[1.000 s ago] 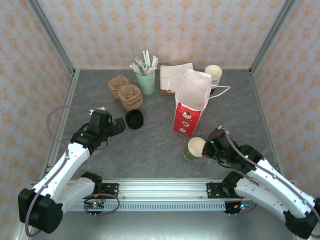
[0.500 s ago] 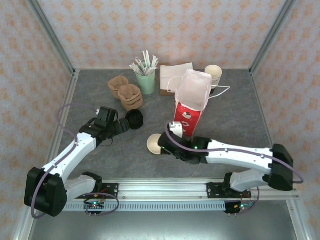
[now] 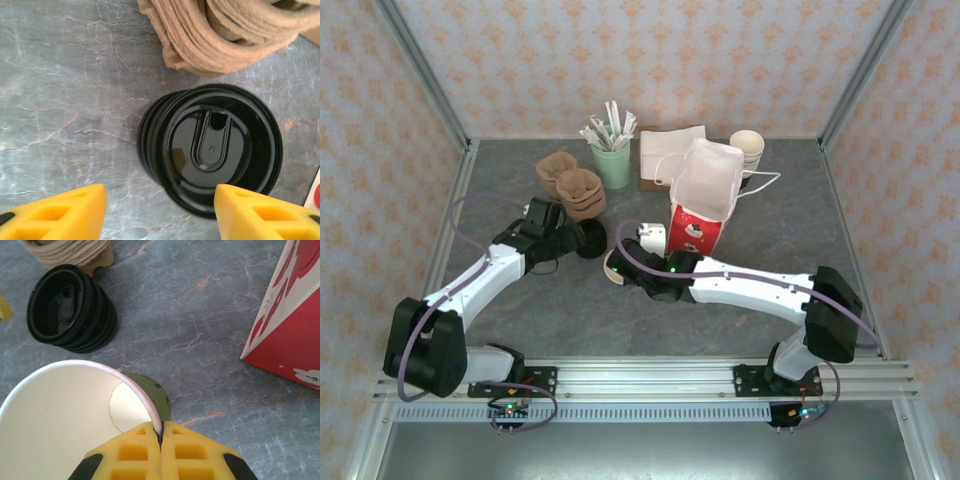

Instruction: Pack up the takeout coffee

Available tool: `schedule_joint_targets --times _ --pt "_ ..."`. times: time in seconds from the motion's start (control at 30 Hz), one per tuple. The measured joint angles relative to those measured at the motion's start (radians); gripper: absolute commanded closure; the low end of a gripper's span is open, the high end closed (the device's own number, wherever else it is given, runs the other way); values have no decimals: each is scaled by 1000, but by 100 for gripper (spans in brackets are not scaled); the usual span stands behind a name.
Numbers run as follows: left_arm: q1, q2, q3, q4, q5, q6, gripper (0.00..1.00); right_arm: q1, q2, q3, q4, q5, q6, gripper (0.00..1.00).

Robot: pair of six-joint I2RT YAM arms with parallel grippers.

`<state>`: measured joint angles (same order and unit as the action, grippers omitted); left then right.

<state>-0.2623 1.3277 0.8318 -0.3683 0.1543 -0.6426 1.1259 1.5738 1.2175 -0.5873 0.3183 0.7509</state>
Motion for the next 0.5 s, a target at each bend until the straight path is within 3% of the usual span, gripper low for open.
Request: schedule_joint_targets --times 0.2,0.5 --pt "0 74 39 17 3 -12 55 -18 52 31 -14 -1 -4 100" --pt "0 122 75 16 -20 -12 55 -35 111 55 -26 -4 -11 100"
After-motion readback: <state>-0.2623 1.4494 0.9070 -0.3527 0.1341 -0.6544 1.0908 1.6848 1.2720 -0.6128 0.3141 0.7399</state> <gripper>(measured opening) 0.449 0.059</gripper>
